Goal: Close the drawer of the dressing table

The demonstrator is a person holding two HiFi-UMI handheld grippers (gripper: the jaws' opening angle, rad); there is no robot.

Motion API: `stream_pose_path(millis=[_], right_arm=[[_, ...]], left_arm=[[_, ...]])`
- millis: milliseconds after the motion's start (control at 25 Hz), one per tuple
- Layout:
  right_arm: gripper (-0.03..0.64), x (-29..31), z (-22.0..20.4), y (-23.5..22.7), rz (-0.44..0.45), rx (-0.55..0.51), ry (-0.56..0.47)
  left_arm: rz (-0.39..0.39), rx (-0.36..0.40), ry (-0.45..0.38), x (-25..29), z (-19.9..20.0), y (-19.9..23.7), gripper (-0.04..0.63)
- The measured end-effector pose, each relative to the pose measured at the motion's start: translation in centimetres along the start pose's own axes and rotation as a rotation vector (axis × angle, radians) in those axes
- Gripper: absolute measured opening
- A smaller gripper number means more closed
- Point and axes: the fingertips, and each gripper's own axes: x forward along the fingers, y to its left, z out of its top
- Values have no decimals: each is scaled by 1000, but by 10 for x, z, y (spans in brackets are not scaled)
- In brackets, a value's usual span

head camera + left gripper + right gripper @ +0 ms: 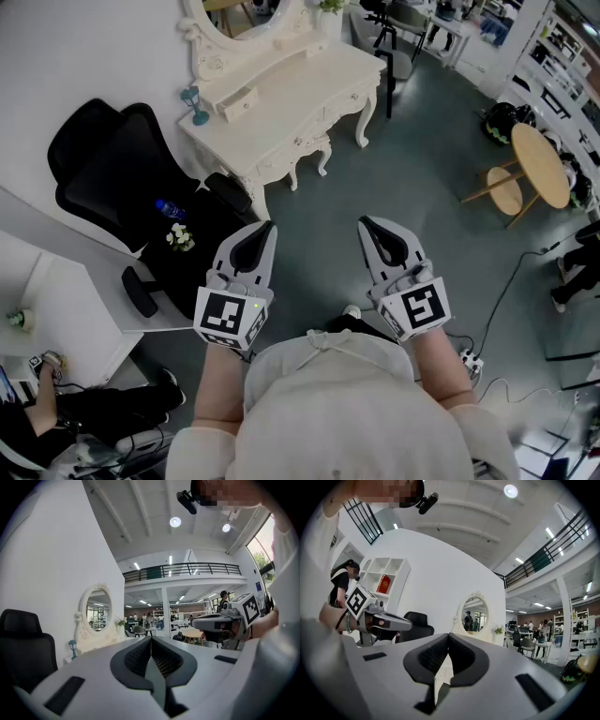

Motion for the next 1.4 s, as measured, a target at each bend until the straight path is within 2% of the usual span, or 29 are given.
stream_pose_path(millis=[280,560,760,800,840,880,920,1160,1400], right_arm=[[2,1,-3,-1,3,-1,6],[3,6,-8,-8,-24,44,18],[3,11,-16,-17,-32,87,31],[3,14,-18,-19,-27,87,35],[4,17,-19,-22,-22,82,40],[5,21,-22,-25,-17,74,45],[5,25,-25,-29,-12,67,49],[5,61,-52,-66,53,65,40],[4,135,-69,-137,144,71,33]], left_arm=[[-1,-6,-2,2,0,1,18],[-20,-23,-6,8,-8,2,18],[-32,-15,-41,19,-2,-1,20],[-22,-11,-45,22,-1,1,30],[-15,-9,-45,27,-2,3,116],[-12,-10,-43,33,-4,5,265],[-6,-11,-39,39,-7,8,311],[109,-3,-6,80,-25,30,348],[217,-48,15,153,-29,67,347]])
